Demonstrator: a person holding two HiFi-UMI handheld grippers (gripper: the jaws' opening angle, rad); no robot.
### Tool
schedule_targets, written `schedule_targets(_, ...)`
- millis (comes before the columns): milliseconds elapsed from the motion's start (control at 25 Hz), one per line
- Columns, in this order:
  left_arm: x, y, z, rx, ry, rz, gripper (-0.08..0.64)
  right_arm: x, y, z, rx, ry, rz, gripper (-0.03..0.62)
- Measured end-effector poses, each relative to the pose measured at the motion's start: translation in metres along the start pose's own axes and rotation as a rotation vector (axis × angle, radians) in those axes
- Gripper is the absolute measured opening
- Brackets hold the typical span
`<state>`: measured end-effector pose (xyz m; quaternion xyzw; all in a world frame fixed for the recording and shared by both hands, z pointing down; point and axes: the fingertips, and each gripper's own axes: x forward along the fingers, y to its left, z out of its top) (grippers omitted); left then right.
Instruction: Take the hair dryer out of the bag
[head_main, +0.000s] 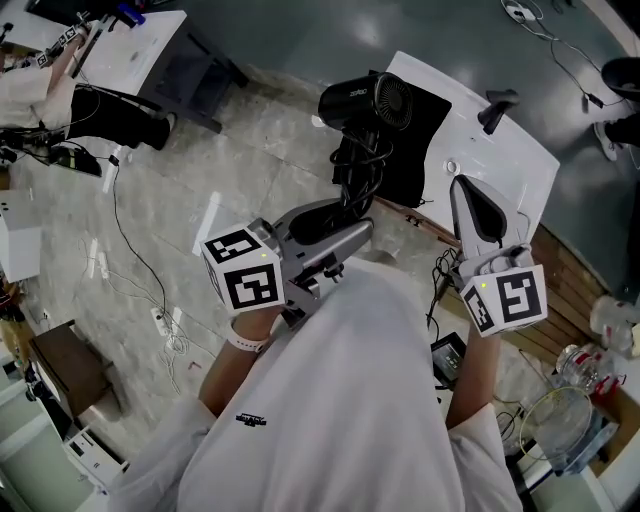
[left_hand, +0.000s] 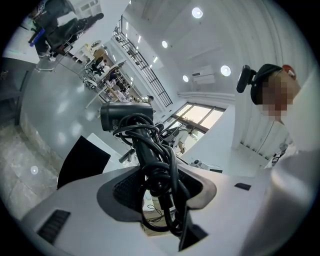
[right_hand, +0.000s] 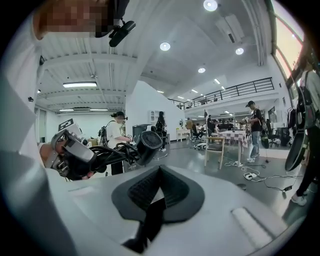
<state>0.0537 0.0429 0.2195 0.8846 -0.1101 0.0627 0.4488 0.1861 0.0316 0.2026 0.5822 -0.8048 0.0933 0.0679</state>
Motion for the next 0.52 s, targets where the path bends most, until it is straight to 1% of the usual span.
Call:
schedule_targets(360,-0.0027,-0.0011,-0.0046,-0.007,0.005,0.0,0.199,-0.0072,0.007,-0.0033,0.012,-0.006,-0.01,0.011)
schedule_targets(520,-0.0022,-0.0024,-0.0047,-0.006,0.011,-0.002,0.199,-0.0077,0.0072,-0.0055,0.037,-0.008,-0.018,0.011)
